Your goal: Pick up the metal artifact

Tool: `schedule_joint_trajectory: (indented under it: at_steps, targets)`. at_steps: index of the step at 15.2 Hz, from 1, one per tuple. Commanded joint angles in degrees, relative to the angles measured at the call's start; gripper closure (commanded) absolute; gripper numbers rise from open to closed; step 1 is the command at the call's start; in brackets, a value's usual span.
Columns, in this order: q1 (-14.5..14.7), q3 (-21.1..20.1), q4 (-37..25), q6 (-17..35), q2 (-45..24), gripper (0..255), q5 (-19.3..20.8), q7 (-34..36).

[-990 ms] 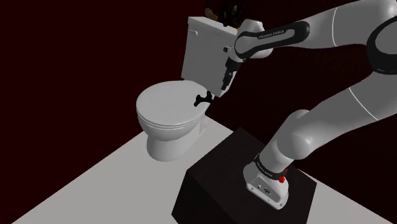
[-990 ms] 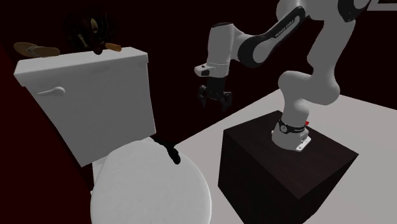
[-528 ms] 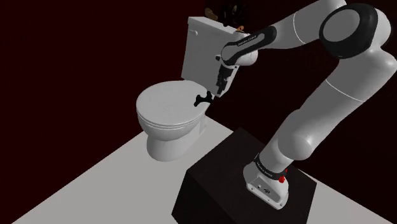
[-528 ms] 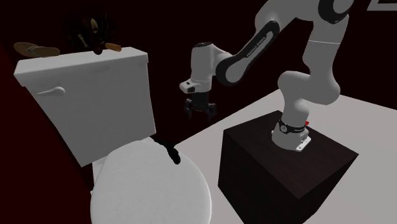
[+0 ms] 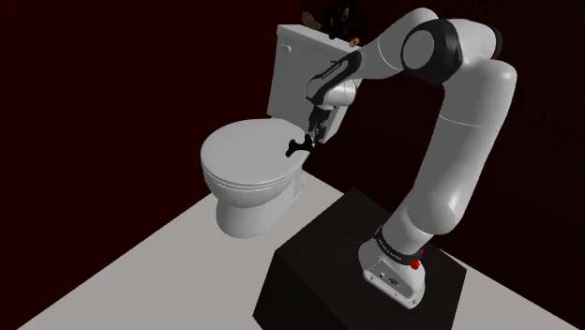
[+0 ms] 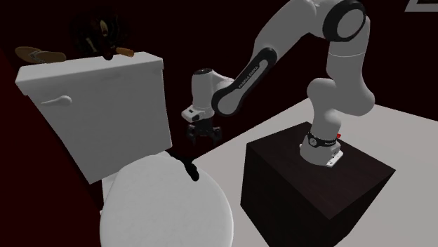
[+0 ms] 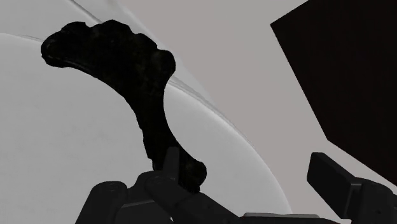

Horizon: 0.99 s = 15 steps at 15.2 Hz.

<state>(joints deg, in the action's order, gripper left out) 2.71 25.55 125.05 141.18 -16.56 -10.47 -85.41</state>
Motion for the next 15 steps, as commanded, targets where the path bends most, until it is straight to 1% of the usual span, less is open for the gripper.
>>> schedule_joint_trajectory:
  at_steps: [1, 4, 8, 15]
  targets:
    - [-1.96, -1.74, -4.43, 0.60, -5.64, 0, -2.44, -5.00]
    - [-4.73, -4.30, -10.66, 1.01, -12.66, 0, -4.00, -10.36]
    - [-7.90, -7.28, -19.96, 0.82, -21.84, 0, -4.41, -15.94]
    - [-9.05, -8.70, -21.79, 3.45, -26.27, 0, -5.49, -16.92]
